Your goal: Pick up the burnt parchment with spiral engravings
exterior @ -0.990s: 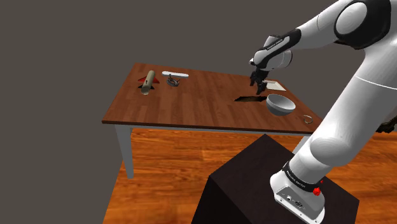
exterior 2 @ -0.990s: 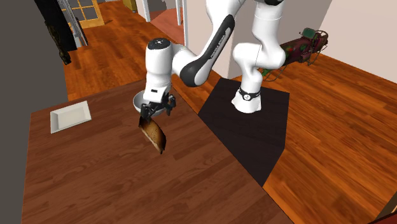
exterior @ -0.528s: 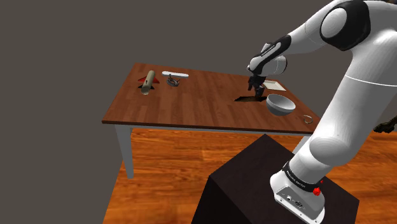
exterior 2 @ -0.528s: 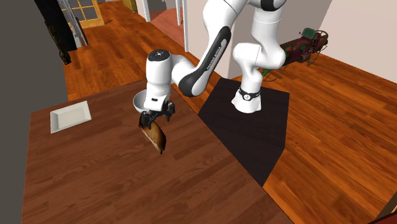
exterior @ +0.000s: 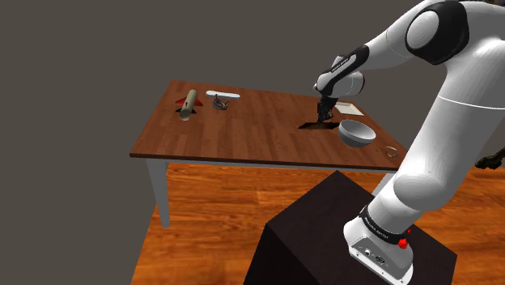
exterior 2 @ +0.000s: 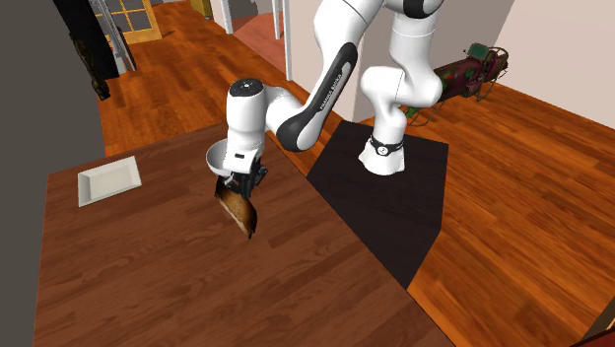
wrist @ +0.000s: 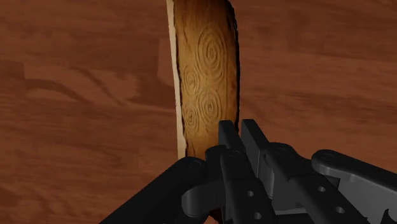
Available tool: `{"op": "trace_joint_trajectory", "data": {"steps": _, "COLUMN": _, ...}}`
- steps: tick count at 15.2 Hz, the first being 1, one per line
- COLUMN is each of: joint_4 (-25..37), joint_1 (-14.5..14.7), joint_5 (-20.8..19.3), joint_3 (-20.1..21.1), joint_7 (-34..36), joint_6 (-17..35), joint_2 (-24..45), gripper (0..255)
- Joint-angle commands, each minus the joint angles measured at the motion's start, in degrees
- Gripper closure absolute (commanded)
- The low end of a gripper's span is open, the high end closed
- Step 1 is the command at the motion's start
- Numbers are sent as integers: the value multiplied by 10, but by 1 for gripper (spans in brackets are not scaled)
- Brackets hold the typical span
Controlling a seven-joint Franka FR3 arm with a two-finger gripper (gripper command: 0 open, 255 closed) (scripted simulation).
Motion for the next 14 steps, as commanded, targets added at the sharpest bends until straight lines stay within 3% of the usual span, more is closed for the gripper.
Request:
{"op": "trace_joint_trajectory", "data": {"steps": 1, "joint_4": 0, "joint_1": 0, "joint_5": 0, "joint_3": 0, "joint_7": 0, "joint_6": 0, "joint_2": 1, "gripper": 255}}
{"op": "trace_joint_trajectory", "data": {"steps": 14, "joint_4": 23, "joint_1": 14, "joint_5": -54, "joint_3": -14, "joint_7": 32, "joint_6": -82, "joint_2": -68, "gripper": 255}}
